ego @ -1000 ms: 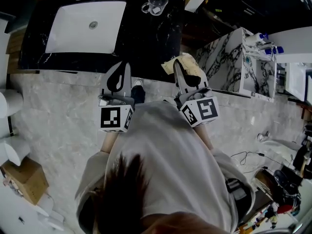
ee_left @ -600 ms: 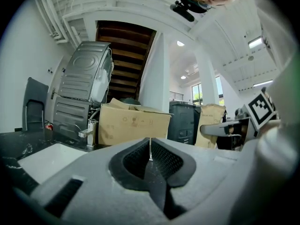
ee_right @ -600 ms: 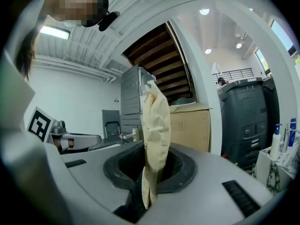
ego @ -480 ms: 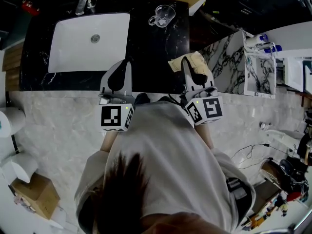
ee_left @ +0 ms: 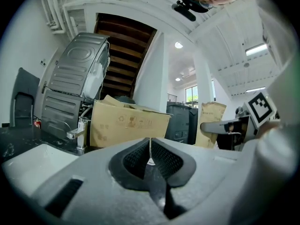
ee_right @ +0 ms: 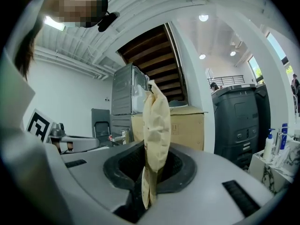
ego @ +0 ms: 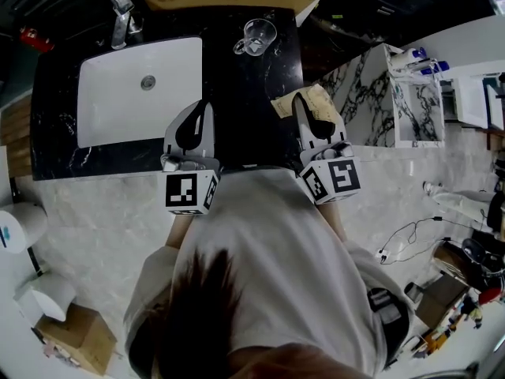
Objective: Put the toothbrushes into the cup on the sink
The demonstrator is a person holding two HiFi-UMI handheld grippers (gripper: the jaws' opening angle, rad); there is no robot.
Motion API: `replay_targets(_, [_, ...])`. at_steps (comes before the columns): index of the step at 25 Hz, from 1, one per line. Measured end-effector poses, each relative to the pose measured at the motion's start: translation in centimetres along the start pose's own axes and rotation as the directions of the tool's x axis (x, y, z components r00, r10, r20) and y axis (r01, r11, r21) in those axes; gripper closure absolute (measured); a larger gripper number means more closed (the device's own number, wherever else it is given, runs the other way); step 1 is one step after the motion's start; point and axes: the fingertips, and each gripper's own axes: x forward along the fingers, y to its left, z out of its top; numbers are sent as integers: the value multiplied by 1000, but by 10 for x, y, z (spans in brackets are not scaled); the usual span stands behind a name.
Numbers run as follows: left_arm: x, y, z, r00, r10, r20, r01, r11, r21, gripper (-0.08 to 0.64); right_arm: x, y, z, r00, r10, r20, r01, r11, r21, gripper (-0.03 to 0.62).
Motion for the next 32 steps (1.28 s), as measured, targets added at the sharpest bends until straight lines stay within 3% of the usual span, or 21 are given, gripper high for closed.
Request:
replay_targets(10, [32,1,0,999,-51,-3,51,999,-8,535,12,-19,7,998,-55,23,55,998,7,538])
replay_targets(21, [49,3,-3,998,-58,-27,58,998,-3,535,11,-49,21,991,-113,73,110,993,39,538])
replay_targets(32, [49,7,-8,998,-46,-38,46,999,-13,535,0,-99,80,948,-222,228,224,974,16,540])
